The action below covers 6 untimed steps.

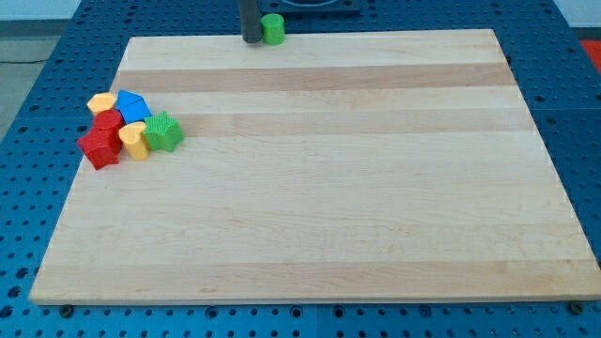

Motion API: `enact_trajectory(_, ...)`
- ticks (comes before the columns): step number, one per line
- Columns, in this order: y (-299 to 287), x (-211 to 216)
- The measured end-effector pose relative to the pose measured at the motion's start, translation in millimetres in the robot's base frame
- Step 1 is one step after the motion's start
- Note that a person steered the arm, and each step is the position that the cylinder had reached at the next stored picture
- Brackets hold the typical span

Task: Move your arm to the right of the green circle

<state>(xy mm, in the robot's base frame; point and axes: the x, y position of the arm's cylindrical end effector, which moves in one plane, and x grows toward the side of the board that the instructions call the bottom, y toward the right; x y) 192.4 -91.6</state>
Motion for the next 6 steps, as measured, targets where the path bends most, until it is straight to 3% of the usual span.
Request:
enact_trajectory(2,112,101)
enact_trajectory(3,112,91)
enact_trajectory(4,112,31)
enact_trajectory(5,112,0)
enact_trajectory(6,106,1)
